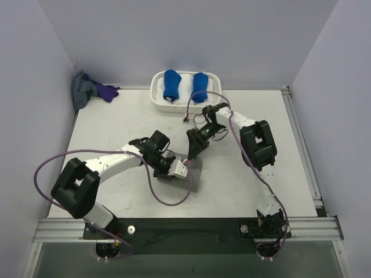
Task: Roll the towels
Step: Roll the towel
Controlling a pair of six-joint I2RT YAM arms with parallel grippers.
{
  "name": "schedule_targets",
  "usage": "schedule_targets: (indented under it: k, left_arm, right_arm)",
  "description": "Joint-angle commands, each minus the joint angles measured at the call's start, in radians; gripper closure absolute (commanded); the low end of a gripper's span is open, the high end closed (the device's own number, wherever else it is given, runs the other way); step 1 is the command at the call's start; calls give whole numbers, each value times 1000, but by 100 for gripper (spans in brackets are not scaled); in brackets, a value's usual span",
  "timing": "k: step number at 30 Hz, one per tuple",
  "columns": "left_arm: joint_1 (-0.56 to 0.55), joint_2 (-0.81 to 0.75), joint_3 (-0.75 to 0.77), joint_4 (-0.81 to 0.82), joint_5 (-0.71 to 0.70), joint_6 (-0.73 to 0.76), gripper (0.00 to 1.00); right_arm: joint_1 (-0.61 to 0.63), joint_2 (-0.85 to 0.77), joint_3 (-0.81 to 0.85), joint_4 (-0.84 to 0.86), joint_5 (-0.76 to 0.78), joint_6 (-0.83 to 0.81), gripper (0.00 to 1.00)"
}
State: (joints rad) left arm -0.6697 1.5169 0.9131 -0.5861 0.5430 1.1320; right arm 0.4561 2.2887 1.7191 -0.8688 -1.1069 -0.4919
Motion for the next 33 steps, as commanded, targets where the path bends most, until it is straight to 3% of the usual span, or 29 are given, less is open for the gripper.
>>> schedule_targets:
  k: [1,5,11,16,19,21,23,29,33]
  left_arm:
    - [-10,74,70,-351,70,-110,91]
    - [12,164,150,-422,75,-205,91]
    - [71,428,375,-547,104,-278,91]
    - [145,673,570,-681,146,-256,87]
    - [182,811,723,-774,164,-227,87]
    - [197,895,823,-829,166,-219,87]
    - [203,933,868,-857,173,-212,87]
    - [219,1043,989,-946,201,-173,81]
    - [219,1089,1024,-988,219,-153,76]
  right_arm:
    - [-74,-188,57,2,126,19,37]
    - [-141,-334,13,13,171,6,36]
    - [-230,-630,-166,19,214,-25,37]
    - [-202,-880,-325,14,258,-56,37]
    - [-107,-969,-404,22,349,-65,35]
    - [11,-1008,-452,48,477,-53,22]
    - [82,-1012,-466,74,528,-59,21]
    - [338,-902,-500,246,783,-117,21]
    - [460,-737,-474,361,890,-180,22]
